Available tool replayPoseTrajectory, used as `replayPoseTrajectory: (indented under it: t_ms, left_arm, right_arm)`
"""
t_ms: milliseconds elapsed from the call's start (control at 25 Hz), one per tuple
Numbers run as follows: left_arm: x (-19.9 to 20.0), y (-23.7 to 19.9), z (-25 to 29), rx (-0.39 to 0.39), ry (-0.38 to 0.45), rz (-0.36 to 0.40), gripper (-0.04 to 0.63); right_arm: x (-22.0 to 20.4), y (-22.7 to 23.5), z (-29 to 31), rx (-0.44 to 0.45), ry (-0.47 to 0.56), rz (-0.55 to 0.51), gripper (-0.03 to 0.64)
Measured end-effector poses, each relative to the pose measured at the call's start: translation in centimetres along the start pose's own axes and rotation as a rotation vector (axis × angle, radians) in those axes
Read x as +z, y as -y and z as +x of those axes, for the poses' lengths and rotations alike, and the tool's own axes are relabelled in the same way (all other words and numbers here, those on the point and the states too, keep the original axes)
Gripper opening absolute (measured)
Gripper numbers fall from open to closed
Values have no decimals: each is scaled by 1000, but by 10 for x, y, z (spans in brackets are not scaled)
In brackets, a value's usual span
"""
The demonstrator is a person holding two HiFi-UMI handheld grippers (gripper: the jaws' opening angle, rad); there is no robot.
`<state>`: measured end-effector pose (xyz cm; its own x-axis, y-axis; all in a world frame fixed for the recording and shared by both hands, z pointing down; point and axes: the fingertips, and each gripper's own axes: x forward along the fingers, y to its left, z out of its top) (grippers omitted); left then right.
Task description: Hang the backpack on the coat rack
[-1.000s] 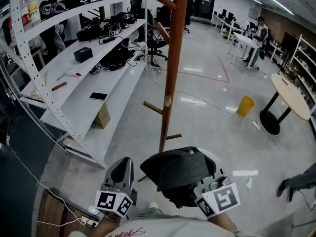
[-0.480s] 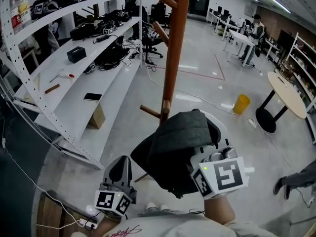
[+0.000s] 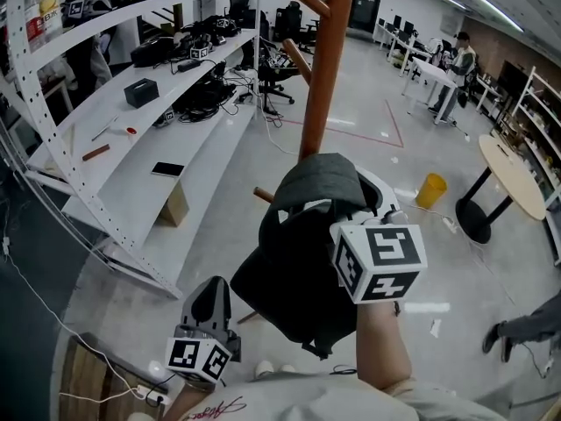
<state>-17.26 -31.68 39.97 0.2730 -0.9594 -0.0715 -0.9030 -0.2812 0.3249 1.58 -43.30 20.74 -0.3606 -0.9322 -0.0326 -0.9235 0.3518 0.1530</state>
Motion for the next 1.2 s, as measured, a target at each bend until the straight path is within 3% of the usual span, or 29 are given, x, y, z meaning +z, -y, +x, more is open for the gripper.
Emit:
replayPoseTrajectory:
  t_ms: [280, 1000, 1200]
  left_arm:
    - [-10, -2, -4, 19, -14, -19, 25]
    - [-22, -11, -15, 48, -49, -37, 25]
    - [-25, -16, -18, 60, -59, -42, 25]
  right_arm:
    - [-40, 16, 23, -42, -97, -9, 21]
    - [-140, 3, 32, -4, -281, 148, 21]
    - [-151, 0, 34, -2, -300, 146, 21]
